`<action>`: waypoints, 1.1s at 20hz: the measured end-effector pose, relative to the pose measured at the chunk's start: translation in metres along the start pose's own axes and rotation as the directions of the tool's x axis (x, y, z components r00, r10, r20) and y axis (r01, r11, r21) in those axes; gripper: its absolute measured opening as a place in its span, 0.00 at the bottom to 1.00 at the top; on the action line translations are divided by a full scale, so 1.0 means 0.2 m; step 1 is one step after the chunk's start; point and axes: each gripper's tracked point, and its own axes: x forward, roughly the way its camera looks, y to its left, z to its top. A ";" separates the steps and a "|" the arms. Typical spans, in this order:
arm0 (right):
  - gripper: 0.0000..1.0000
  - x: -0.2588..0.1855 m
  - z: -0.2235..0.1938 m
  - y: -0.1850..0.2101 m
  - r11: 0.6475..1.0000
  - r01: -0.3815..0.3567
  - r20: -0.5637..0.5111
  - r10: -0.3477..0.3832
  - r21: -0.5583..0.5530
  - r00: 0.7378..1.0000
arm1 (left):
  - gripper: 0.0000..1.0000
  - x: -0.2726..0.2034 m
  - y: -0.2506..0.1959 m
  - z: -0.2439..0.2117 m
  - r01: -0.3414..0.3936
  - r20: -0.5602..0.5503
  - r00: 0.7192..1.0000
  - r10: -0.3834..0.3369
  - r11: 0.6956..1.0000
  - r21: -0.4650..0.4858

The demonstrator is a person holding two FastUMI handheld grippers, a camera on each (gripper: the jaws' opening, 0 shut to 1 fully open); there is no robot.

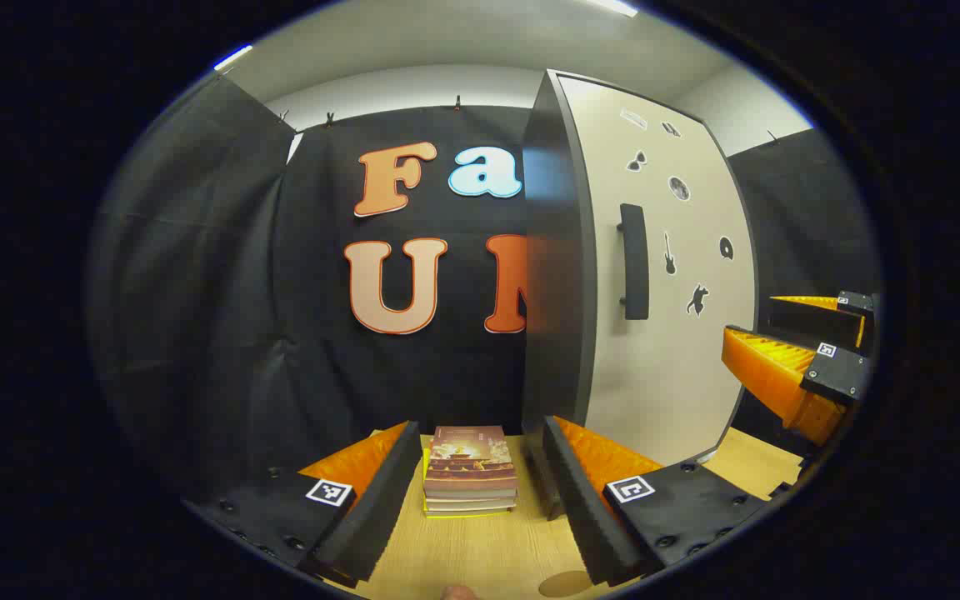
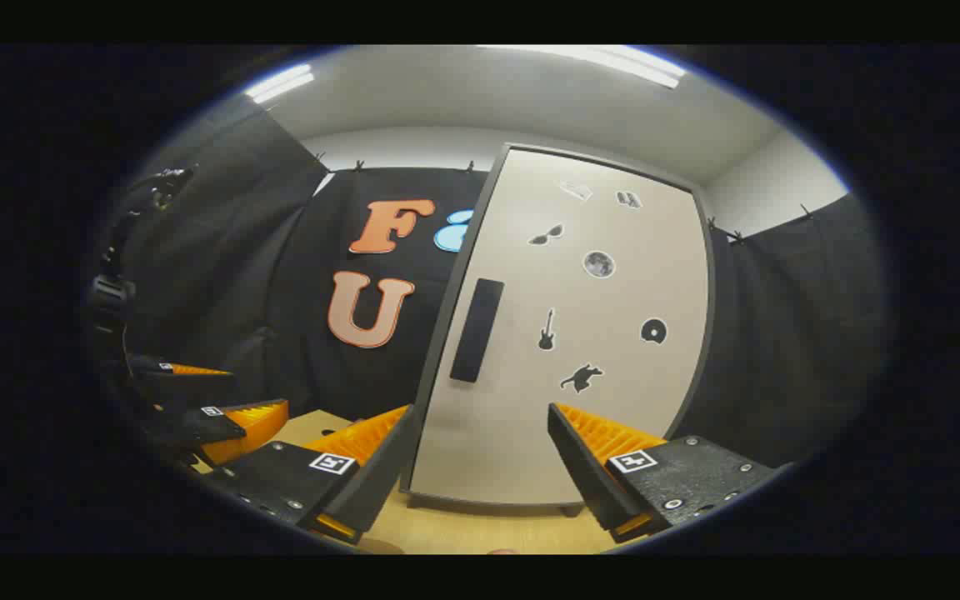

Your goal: Open the cabinet door with the right hand, grasp the bottle in the cabinet with the left hand and place it on the coaster, then close the cabinet door with the right hand.

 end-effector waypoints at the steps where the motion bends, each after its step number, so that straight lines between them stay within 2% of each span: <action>1: 0.95 0.01 -0.01 0.01 1.000 -0.001 -0.002 0.001 0.017 1.000 | 0.95 0.00 0.03 0.02 -0.009 0.006 1.000 0.009 1.000 0.011; 4: 0.95 0.00 -0.01 0.00 1.000 0.027 -0.013 -0.027 -0.009 1.000 | 0.95 0.00 0.04 0.05 -0.002 0.026 1.000 0.001 0.999 0.034; 11: 0.95 0.01 0.04 -0.01 0.998 0.054 0.018 -0.054 -0.037 0.998 | 0.94 -0.01 0.00 0.07 0.044 0.024 0.999 -0.044 0.999 0.009; 17: 0.95 0.06 0.03 -0.04 0.998 0.058 0.018 -0.058 -0.008 0.998 | 0.94 0.01 0.01 0.07 0.025 0.030 0.999 -0.026 1.000 0.014; 22: 0.95 0.20 0.04 -0.04 0.998 0.051 0.002 -0.051 0.021 0.999 | 0.95 0.04 0.04 0.07 -0.006 0.035 0.999 0.006 1.000 0.019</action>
